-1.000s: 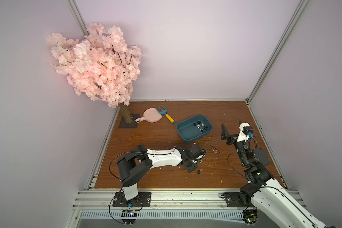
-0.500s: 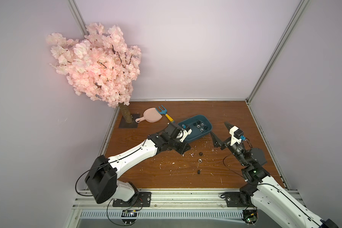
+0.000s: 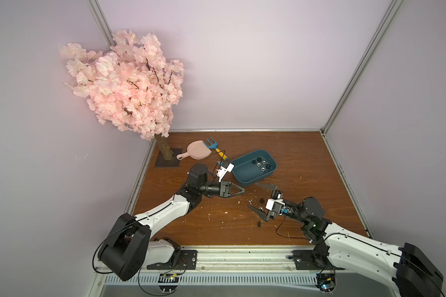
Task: Put the nuts on the desktop into the storage box
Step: Pick up the nut from the center of the board.
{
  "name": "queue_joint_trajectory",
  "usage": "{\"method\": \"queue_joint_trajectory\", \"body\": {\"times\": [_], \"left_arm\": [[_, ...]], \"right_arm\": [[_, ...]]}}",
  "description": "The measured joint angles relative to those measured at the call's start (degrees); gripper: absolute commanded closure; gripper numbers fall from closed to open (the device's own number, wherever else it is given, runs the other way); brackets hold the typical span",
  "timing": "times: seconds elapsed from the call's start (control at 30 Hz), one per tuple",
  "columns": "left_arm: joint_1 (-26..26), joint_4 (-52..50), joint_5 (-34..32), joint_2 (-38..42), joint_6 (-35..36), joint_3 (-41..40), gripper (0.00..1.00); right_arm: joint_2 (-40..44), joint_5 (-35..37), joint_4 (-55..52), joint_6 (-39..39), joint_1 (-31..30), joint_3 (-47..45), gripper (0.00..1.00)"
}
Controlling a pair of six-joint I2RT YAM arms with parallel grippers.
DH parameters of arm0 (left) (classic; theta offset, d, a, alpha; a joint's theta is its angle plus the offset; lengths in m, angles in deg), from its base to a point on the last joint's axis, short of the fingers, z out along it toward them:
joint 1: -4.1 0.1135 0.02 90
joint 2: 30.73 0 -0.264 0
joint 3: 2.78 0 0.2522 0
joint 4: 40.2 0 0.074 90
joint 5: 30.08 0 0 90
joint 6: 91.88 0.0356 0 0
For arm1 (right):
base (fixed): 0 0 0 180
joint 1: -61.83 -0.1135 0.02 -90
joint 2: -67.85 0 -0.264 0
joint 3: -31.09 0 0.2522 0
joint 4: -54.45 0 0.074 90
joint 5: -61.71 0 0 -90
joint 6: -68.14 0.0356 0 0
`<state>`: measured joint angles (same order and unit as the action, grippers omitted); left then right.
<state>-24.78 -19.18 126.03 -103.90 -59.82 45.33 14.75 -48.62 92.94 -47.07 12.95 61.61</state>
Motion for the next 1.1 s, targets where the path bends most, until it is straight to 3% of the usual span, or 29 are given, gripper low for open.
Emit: {"method": "queue_joint_trajectory", "body": {"times": [0.2, 0.67, 0.9, 1.03, 1.1], "left_arm": [[0.07, 9.64, 2.36, 0.92, -6.32, -0.92, 0.92], [0.07, 13.05, 3.10, 1.05, -8.41, -1.42, 0.92], [0.07, 13.14, 3.06, 0.98, -8.39, -1.75, 0.92], [0.07, 13.07, 3.08, 0.96, -8.68, -1.75, 0.91], [0.07, 13.09, 3.08, 0.94, -8.76, -1.75, 0.91]], "right_arm": [[-3.72, 1.07, 0.24, -0.07, -0.37, 2.54, 0.30], [-8.39, 4.83, 1.01, 2.10, -3.45, 4.98, 0.52], [-8.35, 5.57, -0.28, 2.78, -3.69, 5.88, 0.69], [-8.11, 6.43, -1.05, 3.02, -4.11, 6.05, 0.87], [-8.09, 7.04, -1.62, 3.17, -4.31, 6.25, 0.89]]}}
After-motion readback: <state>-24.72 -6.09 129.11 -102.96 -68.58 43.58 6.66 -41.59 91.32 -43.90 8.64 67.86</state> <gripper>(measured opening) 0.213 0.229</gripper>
